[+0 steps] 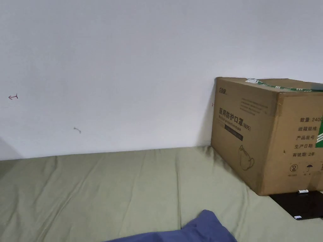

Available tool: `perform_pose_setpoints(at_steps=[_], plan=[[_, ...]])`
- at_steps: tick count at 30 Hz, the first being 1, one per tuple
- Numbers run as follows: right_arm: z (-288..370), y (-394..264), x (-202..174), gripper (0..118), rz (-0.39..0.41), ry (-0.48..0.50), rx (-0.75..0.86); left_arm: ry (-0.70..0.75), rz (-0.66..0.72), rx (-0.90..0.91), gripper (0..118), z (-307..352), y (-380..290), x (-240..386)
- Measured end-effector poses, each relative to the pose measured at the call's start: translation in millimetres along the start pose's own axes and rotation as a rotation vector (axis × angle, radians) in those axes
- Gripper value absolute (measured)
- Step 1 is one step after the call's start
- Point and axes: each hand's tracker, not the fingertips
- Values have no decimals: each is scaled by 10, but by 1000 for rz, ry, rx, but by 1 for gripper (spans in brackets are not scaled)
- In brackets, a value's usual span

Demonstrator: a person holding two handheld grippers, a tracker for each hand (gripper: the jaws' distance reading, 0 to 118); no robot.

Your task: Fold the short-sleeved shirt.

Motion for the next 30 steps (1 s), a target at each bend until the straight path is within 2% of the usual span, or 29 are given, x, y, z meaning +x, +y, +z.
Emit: perform_pose_setpoints(at_steps=[3, 6, 8, 9, 11, 12, 13, 17, 19, 20, 21, 22, 23, 25, 26, 27, 28, 30], plan=[[-155, -21, -17, 0, 92, -26, -14, -7, 16, -183, 0, -702, 241, -227], [-306, -54, 73, 0, 98, -5, -28, -99, 115, -405, 0, -1701, 234, -617], [-424, -113, 152, 0, 87, 1, -53, -101, 135, -497, 4, -2335, 51, -803], [-480, -142, 190, 0, 83, -4, -65, -67, 120, -522, 30, -2534, -54, -839], [-602, -218, 248, 0, 72, -14, -97, 13, 27, -598, 102, -3021, -310, -875], [-645, -256, 280, 0, 65, -19, -109, 45, -7, -614, 118, -3174, -411, -891], [-690, -310, 324, 0, 50, -27, -127, 62, -30, -570, 112, -3290, -485, -926], [-771, -478, 402, 0, -1, -23, -175, 98, -78, -653, 112, -3750, -789, -887], [-801, -555, 419, 0, 2, -32, -205, 57, -44, -733, 102, -3959, -1072, -966], [-810, -585, 423, 0, 8, -37, -213, 57, -47, -754, 105, -3976, -1201, -962], [-818, -621, 428, 0, 16, -46, -223, 89, -75, -653, 106, -3891, -1173, -900], [-820, -651, 433, 0, 24, -57, -229, 105, -113, -689, 104, -3899, -1115, -831], [-811, -660, 436, 0, 29, -63, -230, 123, -155, -678, 91, -3842, -1073, -755], [-799, -672, 468, 0, 23, -72, -229, 6, -252, -588, 19, -3561, -1014, -534], [-799, -670, 489, 0, 14, -70, -225, -55, -301, -581, 3, -3541, -993, -451], [-810, -646, 533, 0, -10, -71, -217, 8, -419, -593, 3, -3460, -1012, -339], [-830, -627, 577, 0, -31, -71, -211, -42, -411, -598, 3, -3414, -1001, -318], [-952, -544, 755, 0, -58, -61, -196, -112, -277, -562, 3, -3304, -922, -353]])
